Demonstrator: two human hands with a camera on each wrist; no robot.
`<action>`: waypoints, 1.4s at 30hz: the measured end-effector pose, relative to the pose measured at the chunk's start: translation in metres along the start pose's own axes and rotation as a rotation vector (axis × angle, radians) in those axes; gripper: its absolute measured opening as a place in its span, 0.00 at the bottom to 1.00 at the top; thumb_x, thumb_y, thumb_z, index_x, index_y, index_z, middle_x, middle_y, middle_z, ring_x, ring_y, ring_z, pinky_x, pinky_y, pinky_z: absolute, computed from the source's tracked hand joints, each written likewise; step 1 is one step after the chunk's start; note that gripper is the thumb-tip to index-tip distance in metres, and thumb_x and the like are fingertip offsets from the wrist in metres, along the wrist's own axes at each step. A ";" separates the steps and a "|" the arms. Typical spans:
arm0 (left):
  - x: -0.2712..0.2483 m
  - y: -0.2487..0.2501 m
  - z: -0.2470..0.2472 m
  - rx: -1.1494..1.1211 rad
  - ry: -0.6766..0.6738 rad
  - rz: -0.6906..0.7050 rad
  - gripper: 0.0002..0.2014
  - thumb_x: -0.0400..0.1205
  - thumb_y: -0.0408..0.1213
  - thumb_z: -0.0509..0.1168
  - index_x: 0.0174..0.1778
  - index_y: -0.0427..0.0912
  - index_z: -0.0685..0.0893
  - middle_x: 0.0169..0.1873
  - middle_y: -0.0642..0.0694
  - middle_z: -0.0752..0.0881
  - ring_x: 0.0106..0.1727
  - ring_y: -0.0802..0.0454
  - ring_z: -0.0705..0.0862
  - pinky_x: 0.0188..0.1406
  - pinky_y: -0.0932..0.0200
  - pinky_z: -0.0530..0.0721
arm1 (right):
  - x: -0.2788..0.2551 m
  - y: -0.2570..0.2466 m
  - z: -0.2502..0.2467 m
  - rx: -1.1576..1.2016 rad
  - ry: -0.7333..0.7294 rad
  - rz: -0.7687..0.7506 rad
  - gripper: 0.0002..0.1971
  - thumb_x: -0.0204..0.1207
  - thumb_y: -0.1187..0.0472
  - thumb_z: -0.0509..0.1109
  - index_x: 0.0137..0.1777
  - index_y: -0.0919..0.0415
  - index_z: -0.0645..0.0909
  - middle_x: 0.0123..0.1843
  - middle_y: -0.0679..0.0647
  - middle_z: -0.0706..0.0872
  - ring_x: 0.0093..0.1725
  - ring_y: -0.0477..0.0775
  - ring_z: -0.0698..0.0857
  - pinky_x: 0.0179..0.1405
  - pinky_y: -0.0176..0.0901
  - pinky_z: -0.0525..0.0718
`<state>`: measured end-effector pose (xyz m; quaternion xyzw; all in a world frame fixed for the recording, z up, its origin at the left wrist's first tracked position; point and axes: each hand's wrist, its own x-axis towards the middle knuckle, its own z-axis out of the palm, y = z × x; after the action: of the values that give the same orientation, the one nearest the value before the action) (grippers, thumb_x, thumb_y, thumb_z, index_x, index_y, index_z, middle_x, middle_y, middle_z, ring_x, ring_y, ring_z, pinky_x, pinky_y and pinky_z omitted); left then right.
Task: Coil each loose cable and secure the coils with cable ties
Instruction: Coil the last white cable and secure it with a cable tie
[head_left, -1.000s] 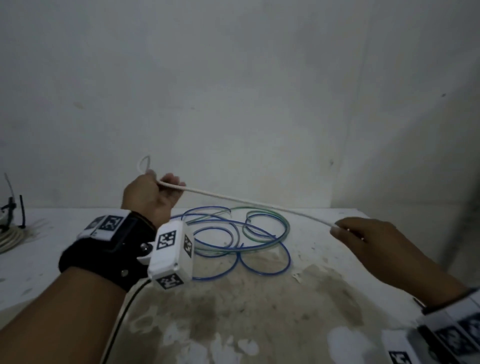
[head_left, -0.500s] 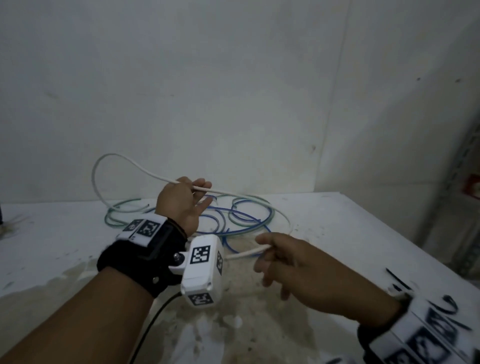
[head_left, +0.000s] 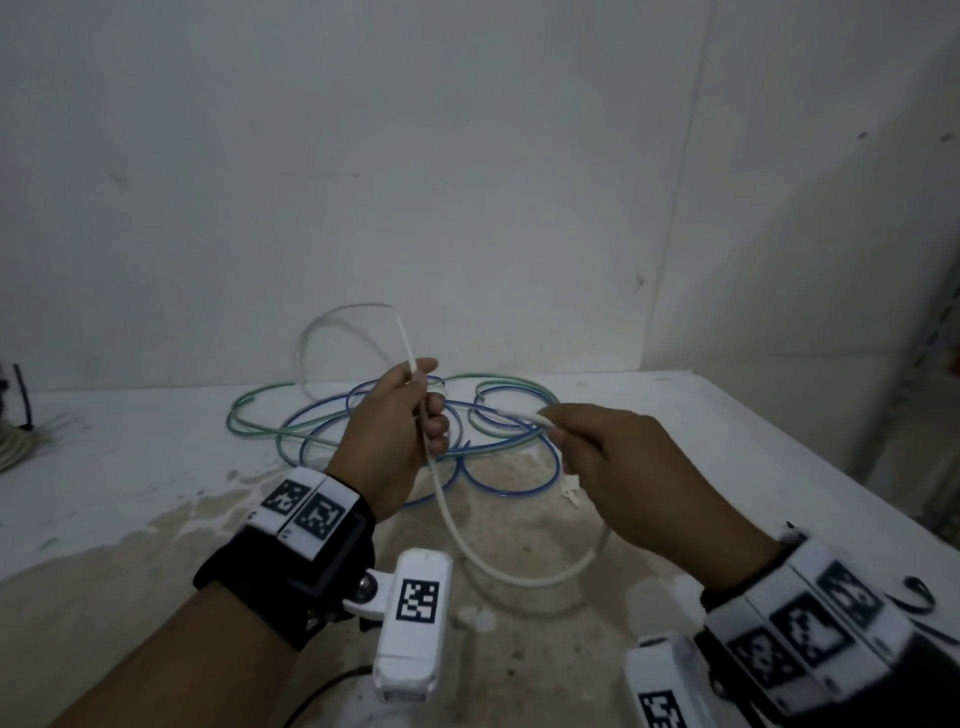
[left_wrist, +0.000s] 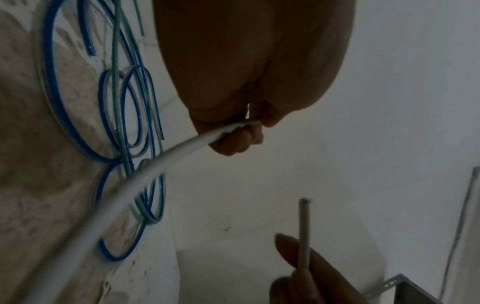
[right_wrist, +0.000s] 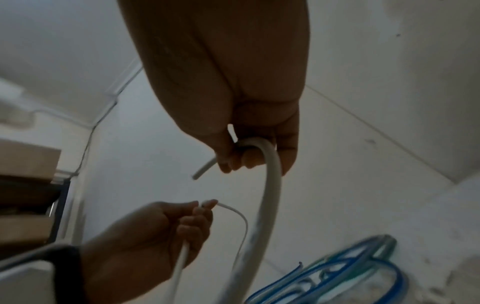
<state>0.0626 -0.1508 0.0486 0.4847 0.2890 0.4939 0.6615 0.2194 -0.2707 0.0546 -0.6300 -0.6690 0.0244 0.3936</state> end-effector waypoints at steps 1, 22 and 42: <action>-0.004 0.002 0.000 0.038 -0.038 -0.016 0.10 0.90 0.37 0.51 0.60 0.42 0.77 0.28 0.46 0.73 0.22 0.54 0.69 0.19 0.63 0.69 | 0.004 0.001 0.002 -0.087 -0.013 -0.071 0.10 0.83 0.63 0.62 0.52 0.59 0.86 0.36 0.56 0.83 0.37 0.51 0.80 0.40 0.45 0.76; -0.035 0.037 -0.040 0.286 -0.425 -0.221 0.06 0.85 0.32 0.58 0.44 0.35 0.76 0.25 0.49 0.73 0.21 0.59 0.63 0.15 0.70 0.63 | 0.061 -0.015 0.029 0.090 -0.255 -0.233 0.24 0.83 0.69 0.58 0.68 0.36 0.69 0.74 0.35 0.69 0.74 0.32 0.64 0.67 0.14 0.57; -0.045 0.066 -0.085 -0.112 -0.058 0.131 0.11 0.83 0.36 0.57 0.34 0.42 0.72 0.26 0.51 0.73 0.20 0.62 0.62 0.17 0.70 0.65 | 0.083 -0.029 0.062 0.079 0.144 -0.288 0.08 0.84 0.55 0.61 0.48 0.54 0.80 0.33 0.49 0.81 0.32 0.48 0.77 0.31 0.38 0.70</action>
<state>-0.0512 -0.1600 0.0748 0.4791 0.2091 0.5373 0.6619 0.1697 -0.1767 0.0687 -0.5117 -0.7210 -0.0511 0.4645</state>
